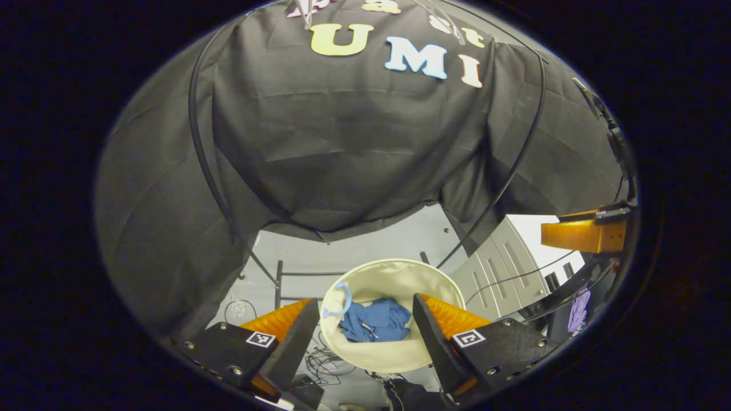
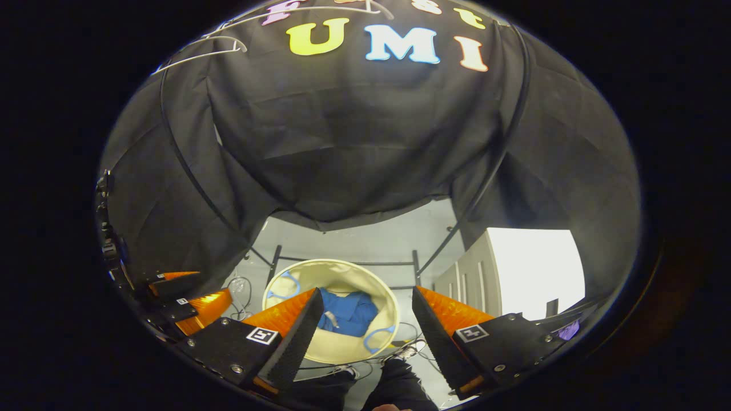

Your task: Grasp the clothes on the hanger with both hands and then place them into the laundry hamper below.

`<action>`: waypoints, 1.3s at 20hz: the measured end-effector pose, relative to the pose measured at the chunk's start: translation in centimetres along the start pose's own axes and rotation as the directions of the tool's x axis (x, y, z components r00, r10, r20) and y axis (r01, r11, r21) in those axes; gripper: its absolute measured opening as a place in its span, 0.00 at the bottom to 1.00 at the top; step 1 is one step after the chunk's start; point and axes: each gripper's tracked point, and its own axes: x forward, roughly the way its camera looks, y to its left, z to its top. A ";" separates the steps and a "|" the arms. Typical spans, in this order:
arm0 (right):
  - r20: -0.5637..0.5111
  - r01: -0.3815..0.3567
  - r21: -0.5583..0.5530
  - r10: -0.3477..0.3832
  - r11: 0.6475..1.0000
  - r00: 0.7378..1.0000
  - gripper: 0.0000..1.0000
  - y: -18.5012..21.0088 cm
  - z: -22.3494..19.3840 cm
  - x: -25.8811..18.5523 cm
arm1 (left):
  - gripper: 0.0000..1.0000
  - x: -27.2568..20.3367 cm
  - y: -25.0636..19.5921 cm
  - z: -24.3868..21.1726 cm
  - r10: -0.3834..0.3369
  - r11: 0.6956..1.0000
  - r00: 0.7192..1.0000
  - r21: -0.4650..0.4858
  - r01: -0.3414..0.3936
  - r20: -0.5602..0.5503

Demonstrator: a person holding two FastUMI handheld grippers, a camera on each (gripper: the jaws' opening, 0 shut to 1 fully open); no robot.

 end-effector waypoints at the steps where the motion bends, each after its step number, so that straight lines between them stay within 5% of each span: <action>1: 0.019 0.022 0.009 -0.022 1.000 1.000 0.96 -1.1 0.3 -0.8 | 0.94 -0.4 0.1 0.5 0.004 1.000 1.000 0.015 -0.005 0.018; 8: 0.117 0.076 0.140 -0.093 0.987 0.989 0.97 -7.1 2.7 -4.3 | 0.95 -2.4 -0.3 7.1 0.038 0.993 0.983 0.105 -0.058 0.178; 14: 0.245 0.016 0.164 -0.056 0.986 0.968 0.96 -11.9 6.3 -6.5 | 0.94 -6.3 -4.8 12.7 0.085 0.995 0.951 0.027 -0.098 0.298; 21: 0.512 -0.080 0.129 0.002 0.988 0.859 0.92 -17.6 13.9 -12.5 | 0.94 -11.1 -10.1 19.3 0.183 0.982 0.891 -0.107 -0.152 0.414; 26: 0.615 -0.092 0.058 0.037 0.994 0.788 0.95 -21.2 17.9 -15.8 | 0.94 -18.0 -12.6 26.3 0.281 0.959 0.775 -0.204 -0.198 0.566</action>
